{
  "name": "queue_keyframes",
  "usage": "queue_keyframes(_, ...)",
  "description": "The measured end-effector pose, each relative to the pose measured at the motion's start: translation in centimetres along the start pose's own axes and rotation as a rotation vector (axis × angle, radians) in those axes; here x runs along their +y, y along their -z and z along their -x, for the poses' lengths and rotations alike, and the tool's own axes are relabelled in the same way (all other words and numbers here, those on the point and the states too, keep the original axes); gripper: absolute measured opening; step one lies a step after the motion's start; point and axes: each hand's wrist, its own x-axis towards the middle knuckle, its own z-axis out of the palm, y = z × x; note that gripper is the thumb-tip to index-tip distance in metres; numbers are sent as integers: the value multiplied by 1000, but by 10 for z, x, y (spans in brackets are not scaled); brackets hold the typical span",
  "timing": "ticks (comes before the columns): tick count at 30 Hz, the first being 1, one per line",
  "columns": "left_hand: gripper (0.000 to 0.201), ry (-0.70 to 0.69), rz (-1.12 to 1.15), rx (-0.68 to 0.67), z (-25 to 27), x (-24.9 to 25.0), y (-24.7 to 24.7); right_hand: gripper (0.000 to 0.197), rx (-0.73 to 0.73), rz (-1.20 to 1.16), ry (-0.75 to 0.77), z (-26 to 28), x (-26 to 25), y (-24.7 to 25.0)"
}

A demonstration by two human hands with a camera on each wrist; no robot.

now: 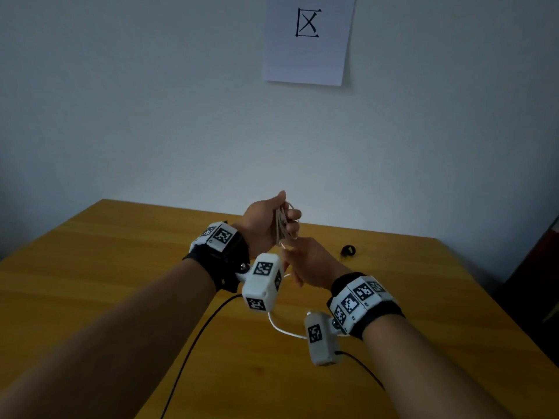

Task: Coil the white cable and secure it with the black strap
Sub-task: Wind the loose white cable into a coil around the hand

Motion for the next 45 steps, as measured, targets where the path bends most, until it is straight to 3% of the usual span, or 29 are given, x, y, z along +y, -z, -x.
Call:
queue_keyframes(4, 42, -265, -279, 163, 0, -3, 1, 26, -61, 30, -96, 3, -7, 2)
queue_keyframes(8, 47, -363, -776, 245, -6, -5, 15, 28, -82, 4, -101, 6, -9, 5)
queue_keyframes(14, 34, -195, -1587, 296, -1, -17, 39, 25, -9, 77, -29, 7, -13, 17)
queue_keyframes(20, 42, 8, -1681, 191, 7, -21, 34, 17, 131, 98, -22, 6, -9, 28)
queue_keyframes(23, 45, 44, -1604, 126, 10, -19, 28, 24, 192, 100, -14, 5, -4, 32)
queue_keyframes(27, 74, 130, -1446, 140, 9, -20, 25, 21, 216, 65, 17, 3, 2, 34)
queue_keyframes(33, 55, 193, -765, 31, 13, -16, 19, 18, 264, 9, -14, 0, 18, 35)
queue_keyframes(39, 49, 216, -257, -80, 13, -5, 16, 57, 265, -92, -55, -1, 14, 23)
queue_keyframes(42, 50, 192, 5, -133, 10, -1, 11, 38, 219, -160, -22, -2, 11, 16)
queue_keyframes(45, 52, 107, 168, -105, 8, 0, 1, 26, 209, -166, -42, -4, 9, 11)
